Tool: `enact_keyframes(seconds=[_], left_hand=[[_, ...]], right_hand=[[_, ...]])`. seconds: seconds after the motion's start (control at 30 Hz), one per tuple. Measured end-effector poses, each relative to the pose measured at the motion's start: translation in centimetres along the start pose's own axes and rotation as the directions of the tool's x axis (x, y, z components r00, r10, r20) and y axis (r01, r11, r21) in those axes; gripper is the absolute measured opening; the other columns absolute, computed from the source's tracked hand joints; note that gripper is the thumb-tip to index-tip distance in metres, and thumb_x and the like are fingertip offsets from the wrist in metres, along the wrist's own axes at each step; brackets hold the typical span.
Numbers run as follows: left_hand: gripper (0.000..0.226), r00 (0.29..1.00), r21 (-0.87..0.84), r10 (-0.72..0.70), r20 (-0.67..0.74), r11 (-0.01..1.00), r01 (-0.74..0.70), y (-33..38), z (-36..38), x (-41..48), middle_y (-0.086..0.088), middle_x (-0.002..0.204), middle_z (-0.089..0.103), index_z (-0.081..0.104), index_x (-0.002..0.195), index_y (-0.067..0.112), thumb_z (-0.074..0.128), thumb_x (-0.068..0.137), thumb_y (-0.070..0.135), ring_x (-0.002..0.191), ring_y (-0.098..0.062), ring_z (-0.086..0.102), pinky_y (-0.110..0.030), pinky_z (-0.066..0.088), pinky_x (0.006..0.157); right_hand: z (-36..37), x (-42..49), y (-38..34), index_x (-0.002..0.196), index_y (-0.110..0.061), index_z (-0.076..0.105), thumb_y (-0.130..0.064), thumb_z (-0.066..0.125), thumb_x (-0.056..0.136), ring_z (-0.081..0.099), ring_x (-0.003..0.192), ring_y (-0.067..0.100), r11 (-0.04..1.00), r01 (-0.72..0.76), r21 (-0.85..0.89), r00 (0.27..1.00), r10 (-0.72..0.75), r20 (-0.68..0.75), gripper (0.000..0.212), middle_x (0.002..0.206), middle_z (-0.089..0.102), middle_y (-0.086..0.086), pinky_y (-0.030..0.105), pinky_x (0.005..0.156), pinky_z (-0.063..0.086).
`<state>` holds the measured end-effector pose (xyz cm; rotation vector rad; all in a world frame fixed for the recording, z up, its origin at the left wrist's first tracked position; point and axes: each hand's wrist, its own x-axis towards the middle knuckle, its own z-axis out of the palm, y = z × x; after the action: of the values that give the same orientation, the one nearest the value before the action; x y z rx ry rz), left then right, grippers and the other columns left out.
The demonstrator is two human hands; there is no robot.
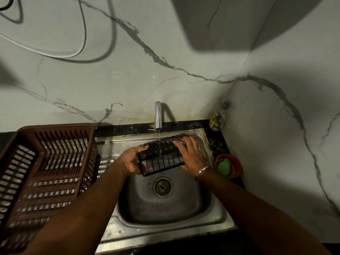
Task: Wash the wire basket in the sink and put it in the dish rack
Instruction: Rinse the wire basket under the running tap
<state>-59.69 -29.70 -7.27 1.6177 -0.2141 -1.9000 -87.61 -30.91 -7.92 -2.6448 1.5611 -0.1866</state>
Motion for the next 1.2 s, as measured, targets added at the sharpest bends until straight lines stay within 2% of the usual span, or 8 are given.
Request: enact_keyframes(seconds=[0.13, 0.3, 0.47, 0.6, 0.77, 0.9, 1.03, 1.2], left_hand=[[0.044, 0.988, 0.004, 0.155, 0.012, 0.988, -0.155, -0.9, -0.5, -0.6, -0.017, 0.114, 0.067, 0.064, 0.116, 0.014, 0.089, 0.081, 0.024, 0.085, -0.031, 0.062, -0.047, 0.057, 0.074], [0.056, 0.929, 0.055, 0.368, -0.025, 0.929, -0.366, -1.6, -0.5, 0.1, -0.011, 0.111, 0.072, 0.055, 0.112, 0.02, 0.096, 0.073, 0.018, 0.094, -0.031, 0.068, -0.057, 0.059, 0.079], [0.051, 0.892, 0.076, 0.451, 0.015, 0.889, -0.451, -2.1, -0.5, -0.2, -0.011, 0.105, 0.072, 0.054, 0.107, 0.022, 0.094, 0.077, 0.012, 0.091, -0.03, 0.071, -0.046, 0.058, 0.067], [0.06, 0.875, 0.102, 0.483, 0.021, 0.87, -0.482, -2.6, -1.0, -0.5, -0.007, 0.106, 0.073, 0.058, 0.108, 0.019, 0.1, 0.065, 0.021, 0.101, -0.031, 0.072, -0.058, 0.059, 0.081], [0.077, 0.863, 0.09, 0.502, 0.044, 0.859, -0.504, -3.2, -1.1, -0.3, -0.013, 0.115, 0.07, 0.058, 0.107, 0.021, 0.105, 0.048, 0.036, 0.103, -0.034, 0.071, -0.065, 0.056, 0.086], [0.068, 0.864, 0.12, 0.503, 0.029, 0.856, -0.502, -2.8, -1.6, -0.3, -0.013, 0.116, 0.067, 0.058, 0.106, 0.02, 0.102, 0.054, 0.03, 0.104, -0.033, 0.069, -0.055, 0.059, 0.078], [0.052, 0.851, 0.097, 0.52, 0.072, 0.845, -0.525, -2.5, -1.1, -0.1, -0.014, 0.118, 0.069, 0.059, 0.106, 0.02, 0.097, 0.07, 0.016, 0.102, -0.033, 0.07, -0.052, 0.058, 0.077], [0.042, 0.849, 0.095, 0.523, 0.068, 0.844, -0.528, -2.3, -1.9, 0.0, -0.005, 0.103, 0.072, 0.055, 0.107, 0.014, 0.084, 0.082, -0.002, 0.086, -0.021, 0.075, -0.044, 0.056, 0.07]], right_hand=[[-0.1, -0.4, -0.2, 0.162, -0.028, 0.019, -0.1, 0.041, 0.068, 0.02, 0.151, 0.036, 0.996, 0.02, -0.086, 0.985, -0.005, 0.172, 0.12, 0.163, 0.024, 0.013, 0.06, 0.124, 0.016], [0.0, 1.9, -3.9, 0.164, -0.024, 0.016, -0.081, -0.008, 0.088, 0.005, 0.159, 0.03, 0.985, -0.17, 0.004, 0.975, 0.168, 0.147, 0.097, 0.172, 0.01, 0.011, 0.059, 0.125, -0.007], [0.9, 3.6, -7.7, 0.165, -0.018, 0.006, -0.074, -0.005, 0.095, -0.01, 0.159, 0.025, 0.992, 0.037, 0.119, 0.989, -0.053, 0.136, 0.09, 0.172, -0.001, 0.011, 0.047, 0.129, 0.0], [0.9, 4.7, -6.7, 0.164, -0.016, -0.002, -0.06, 0.013, 0.106, -0.017, 0.157, 0.03, 0.967, -0.224, 0.124, 0.966, 0.204, 0.16, 0.075, 0.17, -0.012, 0.013, 0.05, 0.129, -0.002], [0.7, 5.5, -7.6, 0.165, -0.019, 0.003, -0.049, 0.021, 0.107, -0.009, 0.159, 0.027, 0.997, -0.009, 0.077, 0.996, 0.002, 0.092, 0.068, 0.173, -0.001, 0.01, 0.048, 0.129, -0.002], [0.5, 6.9, -6.1, 0.164, -0.015, -0.001, -0.054, 0.015, 0.106, -0.013, 0.157, 0.037, 0.958, -0.283, 0.054, 0.953, 0.274, 0.128, 0.072, 0.17, -0.008, 0.018, 0.055, 0.128, 0.0], [0.5, 7.1, -8.1, 0.165, -0.019, 0.012, -0.044, 0.022, 0.106, 0.006, 0.159, 0.031, 0.998, 0.038, 0.044, 0.999, -0.039, 0.025, 0.065, 0.17, 0.018, 0.013, 0.052, 0.128, 0.005], [1.1, 7.8, -6.5, 0.165, -0.014, 0.003, -0.046, 0.018, 0.107, -0.008, 0.158, 0.037, 0.961, -0.272, 0.046, 0.959, 0.266, 0.099, 0.068, 0.17, -0.001, 0.021, 0.055, 0.128, 0.004]])
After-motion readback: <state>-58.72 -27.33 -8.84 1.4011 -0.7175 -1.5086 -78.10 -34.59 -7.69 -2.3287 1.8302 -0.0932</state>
